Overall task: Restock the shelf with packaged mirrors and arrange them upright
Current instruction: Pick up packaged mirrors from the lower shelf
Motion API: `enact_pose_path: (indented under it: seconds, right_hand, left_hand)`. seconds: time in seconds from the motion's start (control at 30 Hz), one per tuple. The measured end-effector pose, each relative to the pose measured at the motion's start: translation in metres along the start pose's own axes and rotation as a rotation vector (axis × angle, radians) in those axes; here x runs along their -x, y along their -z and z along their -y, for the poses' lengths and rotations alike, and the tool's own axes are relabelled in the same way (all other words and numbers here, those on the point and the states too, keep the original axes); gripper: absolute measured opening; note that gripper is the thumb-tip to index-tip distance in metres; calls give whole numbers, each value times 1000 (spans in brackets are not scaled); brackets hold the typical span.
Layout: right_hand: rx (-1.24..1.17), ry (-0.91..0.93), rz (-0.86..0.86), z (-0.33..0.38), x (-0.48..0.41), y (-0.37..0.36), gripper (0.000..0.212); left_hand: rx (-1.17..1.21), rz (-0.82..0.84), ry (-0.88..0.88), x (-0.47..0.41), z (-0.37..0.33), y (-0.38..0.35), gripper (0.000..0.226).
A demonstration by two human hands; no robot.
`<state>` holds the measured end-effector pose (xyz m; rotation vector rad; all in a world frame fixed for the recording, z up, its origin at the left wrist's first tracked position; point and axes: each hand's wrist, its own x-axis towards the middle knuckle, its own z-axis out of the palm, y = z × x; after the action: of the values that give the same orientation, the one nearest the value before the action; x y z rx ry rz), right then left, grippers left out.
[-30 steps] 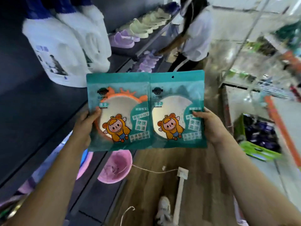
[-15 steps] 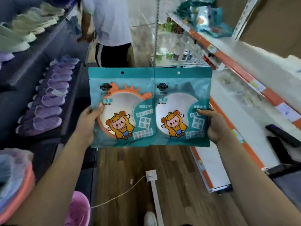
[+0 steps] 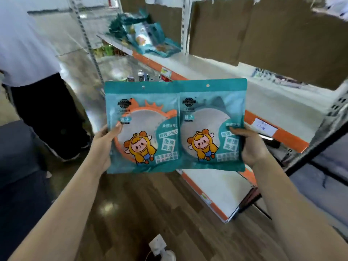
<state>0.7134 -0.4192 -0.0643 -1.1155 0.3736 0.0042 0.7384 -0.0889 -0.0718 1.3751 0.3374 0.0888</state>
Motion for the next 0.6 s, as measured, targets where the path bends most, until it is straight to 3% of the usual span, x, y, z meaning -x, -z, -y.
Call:
enact_pose_path:
  seconds: [0.37,0.6]
  right_hand:
    - [-121,137,-329,48,-54,39,15]
    - [-206,227,-508,82,-73,82,8]
  left_hand:
    - [9,343,38,-141,-25,-148,14]
    - [20,558,69,-174,-23,-257,3]
